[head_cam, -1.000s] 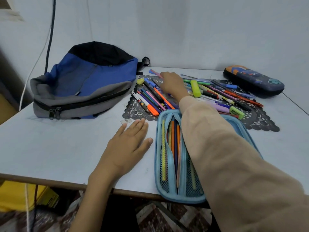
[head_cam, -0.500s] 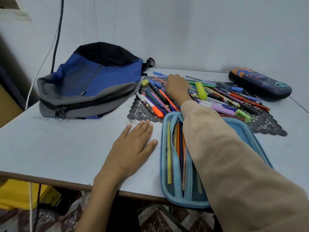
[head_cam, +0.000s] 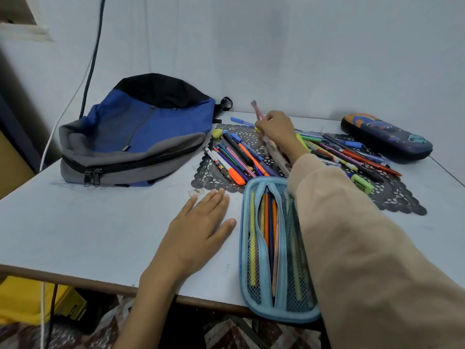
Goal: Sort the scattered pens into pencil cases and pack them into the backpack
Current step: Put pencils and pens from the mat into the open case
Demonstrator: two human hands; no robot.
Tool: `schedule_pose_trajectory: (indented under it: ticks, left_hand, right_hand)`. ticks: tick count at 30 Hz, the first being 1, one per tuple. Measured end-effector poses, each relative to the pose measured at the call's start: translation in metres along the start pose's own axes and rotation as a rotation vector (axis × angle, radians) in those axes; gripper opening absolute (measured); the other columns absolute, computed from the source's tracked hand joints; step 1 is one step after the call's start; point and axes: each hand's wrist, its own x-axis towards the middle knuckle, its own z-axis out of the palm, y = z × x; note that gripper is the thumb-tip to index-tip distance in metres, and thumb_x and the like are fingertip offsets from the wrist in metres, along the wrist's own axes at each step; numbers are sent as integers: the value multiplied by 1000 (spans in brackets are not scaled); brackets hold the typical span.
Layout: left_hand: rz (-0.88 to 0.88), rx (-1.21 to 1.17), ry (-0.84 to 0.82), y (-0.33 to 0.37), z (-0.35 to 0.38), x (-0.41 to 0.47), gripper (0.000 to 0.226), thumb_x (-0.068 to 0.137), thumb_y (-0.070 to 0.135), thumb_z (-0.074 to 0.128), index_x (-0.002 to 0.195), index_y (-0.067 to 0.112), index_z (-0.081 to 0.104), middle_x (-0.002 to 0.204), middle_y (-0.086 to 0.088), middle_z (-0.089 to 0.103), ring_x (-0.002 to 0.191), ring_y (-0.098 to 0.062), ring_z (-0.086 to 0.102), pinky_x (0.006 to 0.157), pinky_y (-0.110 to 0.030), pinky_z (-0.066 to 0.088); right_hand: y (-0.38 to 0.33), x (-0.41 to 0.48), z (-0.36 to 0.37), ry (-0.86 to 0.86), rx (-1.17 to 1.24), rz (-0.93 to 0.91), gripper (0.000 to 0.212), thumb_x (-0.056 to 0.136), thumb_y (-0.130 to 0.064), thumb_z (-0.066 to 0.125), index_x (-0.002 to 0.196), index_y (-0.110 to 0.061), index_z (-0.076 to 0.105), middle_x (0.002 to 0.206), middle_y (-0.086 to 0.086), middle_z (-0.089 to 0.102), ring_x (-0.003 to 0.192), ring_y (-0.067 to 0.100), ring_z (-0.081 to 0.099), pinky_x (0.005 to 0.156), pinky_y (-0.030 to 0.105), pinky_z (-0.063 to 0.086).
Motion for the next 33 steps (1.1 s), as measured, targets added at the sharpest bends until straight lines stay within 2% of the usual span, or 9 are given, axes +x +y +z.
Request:
schedule_pose_trajectory:
  ticks: [3,8,13,15,21,25,28,30,33]
  left_hand:
    - [-1,-1,3,0,0,0,84,81,67,-4,155,30,11,161,17,2,143,10,-6,116,-20,-12]
    - [2,-9,4,0,-1,-1,80,85,66,0,155,29,13,161,16,4,144,8,-4,117,-21,-10]
    - [-4,-6,-9,1,-2,-1,73,90,61,7,155,30,12,161,16,3,145,7,-4,118,-21,-9]
    - [2,-3,-6,0,-1,-1,78,87,65,2,155,30,12,161,16,3,145,7,-4,117,-20,-10]
    - [6,-4,6,-1,1,0,83,82,66,-1,155,29,14,161,16,4,145,7,-3,118,-21,-9]
    - [3,-11,4,-1,1,0,80,85,65,2,155,28,14,161,15,4,145,6,-3,119,-23,-8]
    - [-1,-10,-4,-1,1,0,73,90,61,8,155,28,13,161,15,4,145,6,-3,120,-24,-7]
    - [-2,-9,-7,-1,1,0,72,91,59,9,155,28,13,161,15,4,145,6,-4,120,-25,-7]
    - [-1,-5,-10,-2,2,1,72,91,59,10,156,28,12,161,15,4,145,6,-4,120,-24,-7]
  right_hand:
    - [-10,4,-14,-4,260,33,11,88,-9,53,95,-11,61,71,-1,64,58,8,51,52,24,37]
    - [-27,-1,-21,-293,579,218,14,96,-10,44,108,-7,50,64,-1,40,47,9,29,39,18,23]
    - [-40,-21,-2,-525,282,41,8,98,-5,41,90,-5,45,62,3,47,44,14,41,37,24,38]
    - [-46,-30,8,-589,111,20,18,94,-3,41,78,-12,42,61,4,41,43,15,35,40,26,33]
    - [-49,-50,33,-406,-545,-153,42,79,-28,75,72,-15,35,68,0,38,69,22,47,62,30,40]
    - [-53,-49,36,-385,-620,-161,38,82,-30,75,85,-12,42,79,1,52,86,26,52,80,40,47]
    - [-58,-47,33,-467,-650,-133,36,83,-26,75,73,-13,43,65,-3,59,84,26,59,87,41,51]
    - [-60,-47,31,-549,-640,-97,32,85,-26,73,72,-12,48,65,-2,59,78,24,60,83,39,52]
    - [-58,-48,23,-616,-509,-41,29,90,-20,68,71,-9,48,62,1,52,54,16,46,54,28,41]
